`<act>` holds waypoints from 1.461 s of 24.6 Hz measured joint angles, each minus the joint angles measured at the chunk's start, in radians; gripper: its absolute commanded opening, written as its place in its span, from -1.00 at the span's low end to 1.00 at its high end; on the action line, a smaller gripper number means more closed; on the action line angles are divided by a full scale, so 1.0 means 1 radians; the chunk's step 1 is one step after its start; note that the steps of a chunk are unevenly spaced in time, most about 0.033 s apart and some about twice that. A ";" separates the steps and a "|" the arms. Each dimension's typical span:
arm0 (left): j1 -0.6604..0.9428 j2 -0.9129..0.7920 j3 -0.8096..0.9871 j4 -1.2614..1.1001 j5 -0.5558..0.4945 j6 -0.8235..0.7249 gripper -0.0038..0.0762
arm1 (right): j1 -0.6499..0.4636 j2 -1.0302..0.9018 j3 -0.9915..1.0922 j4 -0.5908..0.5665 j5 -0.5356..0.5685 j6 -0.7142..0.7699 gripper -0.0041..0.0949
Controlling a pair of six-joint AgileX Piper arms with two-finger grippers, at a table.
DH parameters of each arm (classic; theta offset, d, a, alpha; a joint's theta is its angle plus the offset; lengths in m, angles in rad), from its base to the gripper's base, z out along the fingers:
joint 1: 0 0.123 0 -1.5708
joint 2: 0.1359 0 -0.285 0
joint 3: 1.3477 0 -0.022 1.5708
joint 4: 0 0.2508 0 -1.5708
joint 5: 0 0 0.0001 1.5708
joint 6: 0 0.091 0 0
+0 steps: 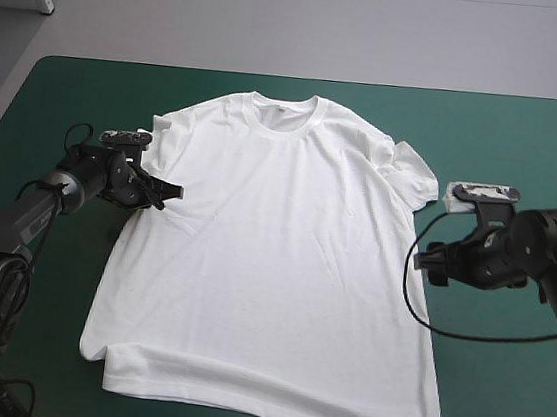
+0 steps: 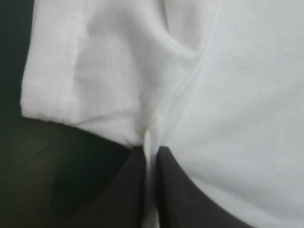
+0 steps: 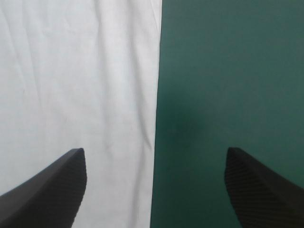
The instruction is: Fold the cloth
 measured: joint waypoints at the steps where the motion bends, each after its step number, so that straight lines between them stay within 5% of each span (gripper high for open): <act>1: 0.000 0.000 0.000 -0.007 0.000 0.002 -0.92 | 0.000 0.023 -0.011 0.000 -0.018 -0.001 0.57; 9: -0.001 0.000 0.000 -0.014 0.003 0.008 -0.92 | 0.000 0.317 -0.123 0.018 -0.181 -0.028 0.57; 21: -0.001 0.001 0.000 -0.014 0.015 0.009 -0.92 | 0.000 0.635 -0.296 0.019 -0.274 -0.017 0.57; 23: -0.001 0.001 0.000 -0.014 0.018 0.009 -0.92 | 0.000 0.656 -0.307 0.027 -0.278 -0.004 0.42; 27: -0.001 0.001 0.000 -0.014 0.021 0.009 -0.92 | -0.002 0.667 -0.316 0.081 -0.284 -0.018 -0.86; 31: -0.001 -0.007 -0.002 -0.009 0.018 0.009 -0.93 | -0.002 0.675 -0.323 0.162 -0.283 -0.076 -0.94; 36: -0.001 -0.083 -0.081 0.036 0.145 0.009 -0.93 | -0.001 0.662 -0.447 0.144 -0.167 -0.080 -0.95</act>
